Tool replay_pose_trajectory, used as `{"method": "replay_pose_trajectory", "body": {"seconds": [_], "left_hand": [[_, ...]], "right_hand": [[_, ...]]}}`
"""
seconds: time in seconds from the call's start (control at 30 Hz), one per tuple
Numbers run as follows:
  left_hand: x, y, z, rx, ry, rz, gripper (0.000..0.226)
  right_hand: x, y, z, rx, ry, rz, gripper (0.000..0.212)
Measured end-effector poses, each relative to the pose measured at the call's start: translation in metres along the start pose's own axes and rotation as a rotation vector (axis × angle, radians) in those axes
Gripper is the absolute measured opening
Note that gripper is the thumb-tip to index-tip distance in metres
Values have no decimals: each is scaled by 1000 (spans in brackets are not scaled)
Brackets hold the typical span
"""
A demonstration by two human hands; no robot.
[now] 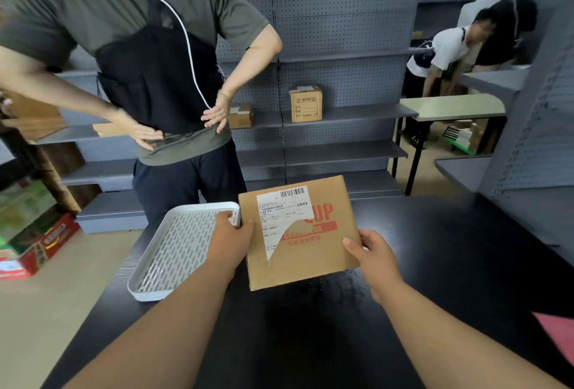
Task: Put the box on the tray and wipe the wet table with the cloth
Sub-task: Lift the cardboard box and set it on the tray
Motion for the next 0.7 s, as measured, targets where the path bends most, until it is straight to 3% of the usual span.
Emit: {"method": "replay_pose_trajectory", "body": {"seconds": [0.23,0.37,0.5,0.7], "left_hand": [[-20,-31,4,-79,42,139,73],[-29,-47,9,-88,35,160,54],[-35,-53,16,-147,7,161,32],[-33,-55,14,-240,44,48,20]], "right_hand": [[-44,12,11,-10,-33,-7,29],[-58,16,20,1,35,0,34],[-60,28,23,180,168,57,37],[-38,23,35,163,48,-163,55]]}}
Point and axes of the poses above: each hand's wrist, its own x-axis towards the middle knuckle, its own y-axis out of the palm, z = x × y, the point moved 7 cm from there along x, towards the middle knuckle, and after that the axes turned 3 degrees about y, right-handed, at the moved point
